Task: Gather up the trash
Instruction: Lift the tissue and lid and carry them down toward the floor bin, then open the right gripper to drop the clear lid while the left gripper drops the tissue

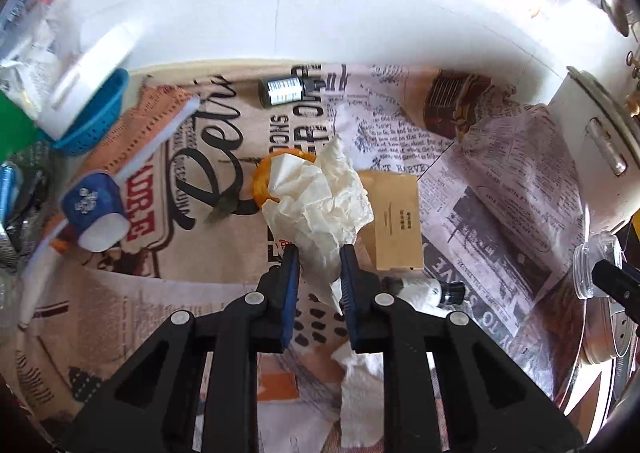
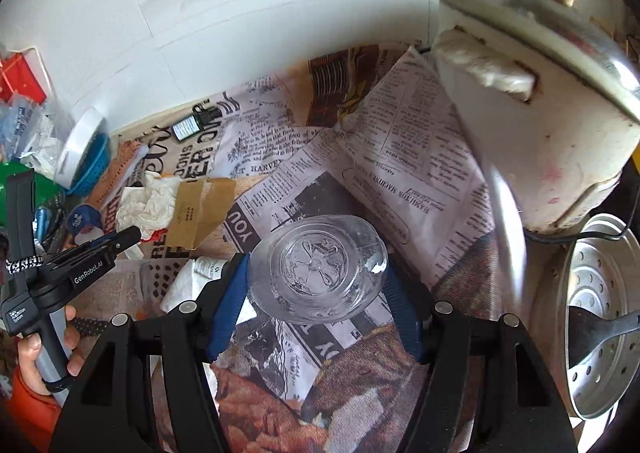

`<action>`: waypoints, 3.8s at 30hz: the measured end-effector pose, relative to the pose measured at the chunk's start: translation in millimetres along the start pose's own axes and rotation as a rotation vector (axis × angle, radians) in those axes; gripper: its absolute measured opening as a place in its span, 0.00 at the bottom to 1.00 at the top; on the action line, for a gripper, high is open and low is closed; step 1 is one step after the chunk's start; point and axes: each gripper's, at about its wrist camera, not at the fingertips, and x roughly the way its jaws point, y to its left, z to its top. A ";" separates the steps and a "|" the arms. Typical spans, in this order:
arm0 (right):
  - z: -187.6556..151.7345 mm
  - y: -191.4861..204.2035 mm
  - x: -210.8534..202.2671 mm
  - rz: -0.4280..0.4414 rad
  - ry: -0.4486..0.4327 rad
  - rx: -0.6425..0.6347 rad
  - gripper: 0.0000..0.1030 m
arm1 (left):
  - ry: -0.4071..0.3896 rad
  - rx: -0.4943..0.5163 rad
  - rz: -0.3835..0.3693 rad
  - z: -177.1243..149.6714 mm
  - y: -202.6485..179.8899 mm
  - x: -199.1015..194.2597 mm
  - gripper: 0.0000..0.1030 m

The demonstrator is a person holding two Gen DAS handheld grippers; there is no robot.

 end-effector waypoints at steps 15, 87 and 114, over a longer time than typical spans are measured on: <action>-21.9 -1.4 -104.7 0.134 -0.150 -0.151 0.61 | -0.253 -0.081 0.071 -50.9 -44.9 -163.4 0.18; -425.7 27.2 91.4 0.097 0.314 0.002 0.61 | 0.269 -0.045 0.026 -513.5 45.2 14.0 0.18; -431.2 -0.2 125.0 0.079 0.347 0.014 0.63 | 0.373 0.012 -0.024 -533.1 15.3 108.2 0.52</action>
